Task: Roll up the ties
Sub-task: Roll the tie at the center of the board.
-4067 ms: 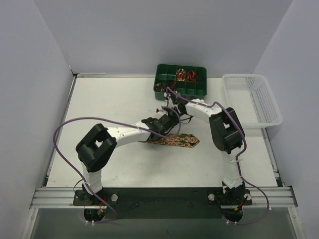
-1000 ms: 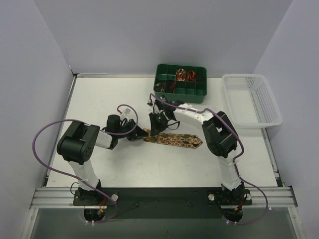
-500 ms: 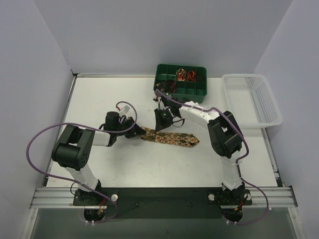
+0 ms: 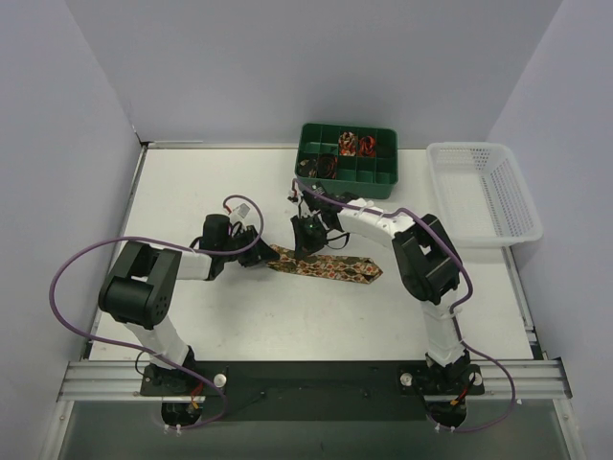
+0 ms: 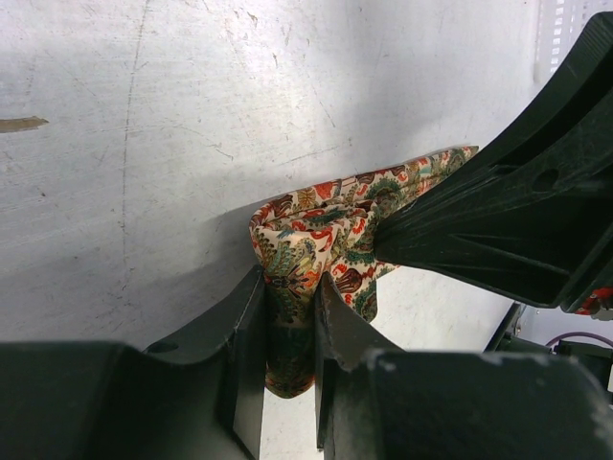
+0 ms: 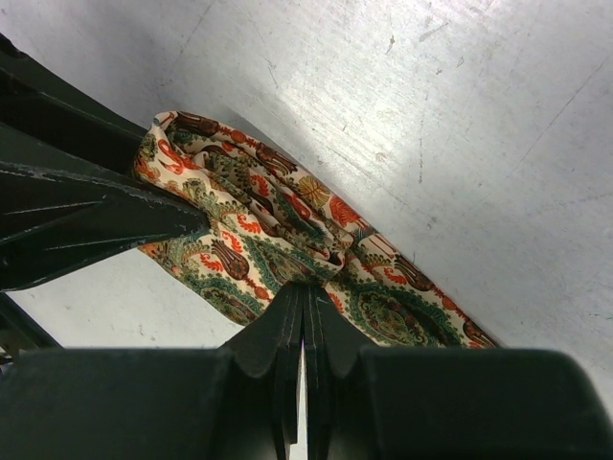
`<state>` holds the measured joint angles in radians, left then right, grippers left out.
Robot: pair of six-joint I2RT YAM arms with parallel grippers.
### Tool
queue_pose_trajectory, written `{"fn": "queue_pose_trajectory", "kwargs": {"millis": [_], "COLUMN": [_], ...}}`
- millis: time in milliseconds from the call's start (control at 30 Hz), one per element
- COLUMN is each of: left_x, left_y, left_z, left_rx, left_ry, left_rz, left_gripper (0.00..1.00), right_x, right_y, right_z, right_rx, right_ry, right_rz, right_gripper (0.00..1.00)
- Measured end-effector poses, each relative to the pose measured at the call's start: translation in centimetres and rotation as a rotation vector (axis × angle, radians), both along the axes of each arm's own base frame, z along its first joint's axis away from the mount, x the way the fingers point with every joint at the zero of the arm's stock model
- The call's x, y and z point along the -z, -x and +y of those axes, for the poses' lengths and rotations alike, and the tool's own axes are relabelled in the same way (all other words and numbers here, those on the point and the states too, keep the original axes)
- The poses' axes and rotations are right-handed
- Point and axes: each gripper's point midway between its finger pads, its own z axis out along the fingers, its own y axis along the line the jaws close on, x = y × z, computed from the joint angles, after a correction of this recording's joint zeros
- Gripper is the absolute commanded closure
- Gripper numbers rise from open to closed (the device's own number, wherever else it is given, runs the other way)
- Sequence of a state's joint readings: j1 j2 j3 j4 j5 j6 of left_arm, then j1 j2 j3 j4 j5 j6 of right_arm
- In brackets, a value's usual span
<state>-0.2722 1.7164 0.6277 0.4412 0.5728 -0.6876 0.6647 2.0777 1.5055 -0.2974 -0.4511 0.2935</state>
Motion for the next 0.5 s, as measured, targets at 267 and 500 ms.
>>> {"fn": "queue_pose_trajectory", "kwargs": {"millis": [267,500], "left_x": [-0.09,-0.06], "left_y": [-0.14,-0.23], "left_z": [0.0,0.21], "left_rx": [0.0,-0.001], "left_ry": [-0.003,-0.01], "left_rz": [0.001,0.002], "left_gripper": [1.0,1.0], "right_x": [0.04,0.51], "right_y": [0.05,0.15], "right_z": [0.05,-0.4], "right_rx": [-0.001,0.006], "right_ry": [0.005,0.025], "right_rz": [-0.003,-0.003], "right_gripper": [0.99,0.99]}}
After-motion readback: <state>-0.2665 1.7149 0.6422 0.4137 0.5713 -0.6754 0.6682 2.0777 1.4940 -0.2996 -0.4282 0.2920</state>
